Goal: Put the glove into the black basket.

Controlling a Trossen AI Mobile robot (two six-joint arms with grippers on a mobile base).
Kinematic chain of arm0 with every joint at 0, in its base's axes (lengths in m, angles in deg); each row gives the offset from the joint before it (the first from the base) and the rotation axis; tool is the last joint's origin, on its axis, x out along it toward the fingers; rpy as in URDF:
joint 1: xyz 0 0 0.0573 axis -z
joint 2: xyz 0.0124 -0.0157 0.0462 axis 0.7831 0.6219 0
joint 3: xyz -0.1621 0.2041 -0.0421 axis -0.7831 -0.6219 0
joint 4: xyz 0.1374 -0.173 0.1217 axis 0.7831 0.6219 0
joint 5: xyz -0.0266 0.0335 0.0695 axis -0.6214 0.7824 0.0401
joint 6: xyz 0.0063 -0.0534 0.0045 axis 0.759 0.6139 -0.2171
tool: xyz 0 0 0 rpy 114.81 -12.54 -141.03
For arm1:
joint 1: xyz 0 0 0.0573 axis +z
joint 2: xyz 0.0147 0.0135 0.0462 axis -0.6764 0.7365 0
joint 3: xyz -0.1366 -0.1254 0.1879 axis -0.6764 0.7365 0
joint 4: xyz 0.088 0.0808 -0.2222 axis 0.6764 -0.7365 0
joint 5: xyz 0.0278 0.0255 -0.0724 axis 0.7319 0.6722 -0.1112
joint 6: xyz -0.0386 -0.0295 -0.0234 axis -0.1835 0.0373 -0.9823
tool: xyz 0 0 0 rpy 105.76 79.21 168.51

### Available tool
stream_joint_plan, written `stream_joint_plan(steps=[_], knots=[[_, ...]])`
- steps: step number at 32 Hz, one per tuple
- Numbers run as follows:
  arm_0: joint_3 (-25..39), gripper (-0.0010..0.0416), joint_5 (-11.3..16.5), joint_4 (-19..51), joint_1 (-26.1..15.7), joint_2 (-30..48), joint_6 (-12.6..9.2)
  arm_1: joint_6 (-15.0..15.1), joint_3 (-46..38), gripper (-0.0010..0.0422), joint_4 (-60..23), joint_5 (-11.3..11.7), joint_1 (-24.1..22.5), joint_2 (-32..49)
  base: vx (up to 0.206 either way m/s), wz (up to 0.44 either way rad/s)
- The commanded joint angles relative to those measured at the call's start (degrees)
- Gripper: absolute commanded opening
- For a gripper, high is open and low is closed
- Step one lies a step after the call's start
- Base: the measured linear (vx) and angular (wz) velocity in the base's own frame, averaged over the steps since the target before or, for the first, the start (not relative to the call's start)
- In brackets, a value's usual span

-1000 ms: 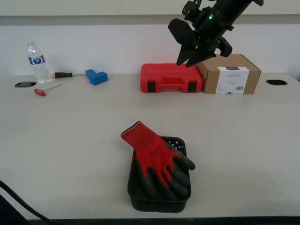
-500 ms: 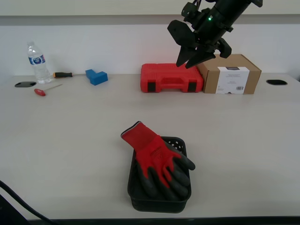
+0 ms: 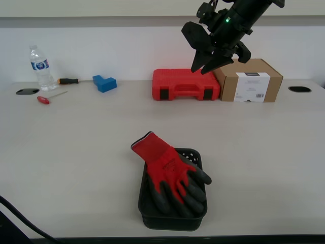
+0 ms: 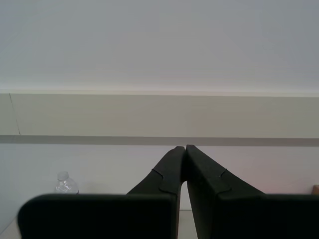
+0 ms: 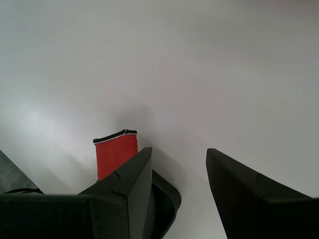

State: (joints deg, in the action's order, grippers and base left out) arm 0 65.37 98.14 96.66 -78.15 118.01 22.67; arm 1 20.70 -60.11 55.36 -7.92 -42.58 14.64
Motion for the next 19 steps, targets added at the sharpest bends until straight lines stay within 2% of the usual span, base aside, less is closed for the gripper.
stream_joint_plan(steps=[1, 19], knots=[[0.02, 0.015, 0.02, -0.02, 0.0, 0.04, 0.17, 0.0, -0.02, 0.0, 0.31, 0.0, 0.02, 0.02, 0.0, 0.0], [0.02, 0.0149, 0.02, -0.02, 0.0, 0.04, 0.17, 0.0, -0.02, 0.0, 0.31, 0.02, 0.02, 0.02, 0.0, 0.0]])
